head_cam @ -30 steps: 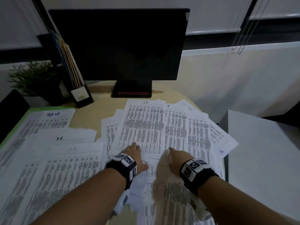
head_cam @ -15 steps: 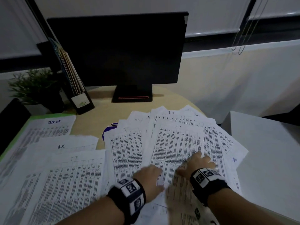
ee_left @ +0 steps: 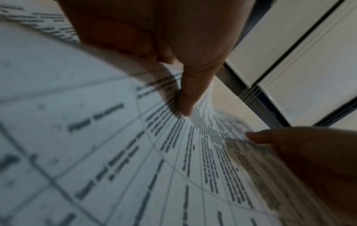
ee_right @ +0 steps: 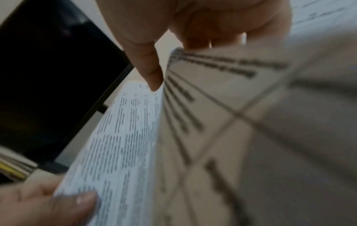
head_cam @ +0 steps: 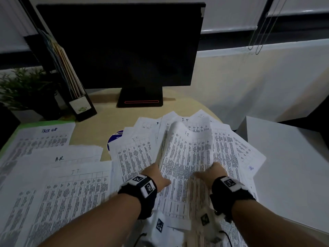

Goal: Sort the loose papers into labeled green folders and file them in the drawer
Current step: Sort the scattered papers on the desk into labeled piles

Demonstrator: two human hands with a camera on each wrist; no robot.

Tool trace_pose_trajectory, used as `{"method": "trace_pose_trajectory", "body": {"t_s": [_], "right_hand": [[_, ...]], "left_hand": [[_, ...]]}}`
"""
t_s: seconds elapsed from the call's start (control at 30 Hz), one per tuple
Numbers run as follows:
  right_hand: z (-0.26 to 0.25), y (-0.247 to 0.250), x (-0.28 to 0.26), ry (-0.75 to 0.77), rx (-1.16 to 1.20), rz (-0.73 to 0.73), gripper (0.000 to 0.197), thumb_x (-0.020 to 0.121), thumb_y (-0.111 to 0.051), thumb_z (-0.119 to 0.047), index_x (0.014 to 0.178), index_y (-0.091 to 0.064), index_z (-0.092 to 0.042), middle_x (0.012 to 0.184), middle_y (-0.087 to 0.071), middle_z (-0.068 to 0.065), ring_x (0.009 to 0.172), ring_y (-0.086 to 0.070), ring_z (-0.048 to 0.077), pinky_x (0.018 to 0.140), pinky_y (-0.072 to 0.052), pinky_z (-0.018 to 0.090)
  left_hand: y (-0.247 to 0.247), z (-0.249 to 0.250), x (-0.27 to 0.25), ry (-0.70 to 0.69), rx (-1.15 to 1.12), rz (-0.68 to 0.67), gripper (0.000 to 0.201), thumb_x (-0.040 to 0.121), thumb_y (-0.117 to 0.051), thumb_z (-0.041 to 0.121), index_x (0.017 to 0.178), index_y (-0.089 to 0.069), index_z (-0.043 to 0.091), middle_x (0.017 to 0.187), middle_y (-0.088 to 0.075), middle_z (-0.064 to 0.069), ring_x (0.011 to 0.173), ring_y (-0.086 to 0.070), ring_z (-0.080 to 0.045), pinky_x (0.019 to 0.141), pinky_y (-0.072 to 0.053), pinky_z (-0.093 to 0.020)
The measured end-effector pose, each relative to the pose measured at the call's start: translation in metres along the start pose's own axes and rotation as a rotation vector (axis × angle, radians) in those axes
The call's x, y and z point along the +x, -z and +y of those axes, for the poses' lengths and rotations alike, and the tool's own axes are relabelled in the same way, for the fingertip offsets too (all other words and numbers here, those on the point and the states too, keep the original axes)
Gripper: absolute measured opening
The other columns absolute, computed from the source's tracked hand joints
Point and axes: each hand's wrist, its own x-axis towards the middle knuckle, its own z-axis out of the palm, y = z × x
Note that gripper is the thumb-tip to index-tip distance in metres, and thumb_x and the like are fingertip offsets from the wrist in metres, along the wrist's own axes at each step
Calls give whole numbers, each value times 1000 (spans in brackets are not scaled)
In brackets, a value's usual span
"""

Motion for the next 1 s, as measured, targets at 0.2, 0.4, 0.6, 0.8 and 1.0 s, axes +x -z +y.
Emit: {"method": "trace_pose_trajectory", "body": {"t_s": [0.2, 0.4, 0.6, 0.8, 1.0], "right_hand": [[10, 17, 4, 119, 130, 70, 8, 88, -57, -7, 96, -57, -9, 85, -62, 3, 76, -59, 20, 58, -41, 17], [27, 35, -4, 168, 2, 135, 18, 91, -47, -1, 103, -54, -12, 98, -61, 9, 78, -54, 22, 70, -41, 22], [41, 26, -27, 64, -286, -80, 27, 96, -47, -12, 119, -57, -2, 107, -62, 9, 97, -60, 22, 82, -51, 24], [54, 15, -34, 147, -162, -37, 18, 92, -55, -16, 109, -51, -14, 99, -62, 4, 78, -57, 16, 59, -41, 20], [60, 15, -49, 367, 205, -25, 19, 93, -54, -8, 82, -55, -24, 81, -62, 6, 67, -58, 17, 55, -45, 22]], "left_hand": [[11, -22, -7, 31, -89, 64, 59, 76, -72, 43, 125, -48, 19, 123, -58, -2, 103, -59, -17, 91, -51, -34], [19, -36, -16, 61, -286, 112, 95, 68, -77, 47, 145, -29, 19, 147, -36, -5, 107, -62, -24, 93, -51, -42], [-3, -35, -33, 41, -353, 25, 73, 83, -69, 41, 141, -37, 11, 142, -45, -8, 121, -52, -26, 101, -47, -40], [-19, -31, -50, 15, -298, 49, 76, 84, -68, 40, 145, -32, 14, 145, -41, -5, 124, -49, -21, 103, -44, -35], [-10, -38, -53, 158, -356, 276, 113, 66, -83, 43, 151, -14, 17, 156, -17, -10, 140, -26, -30, 113, -31, -44]]}}
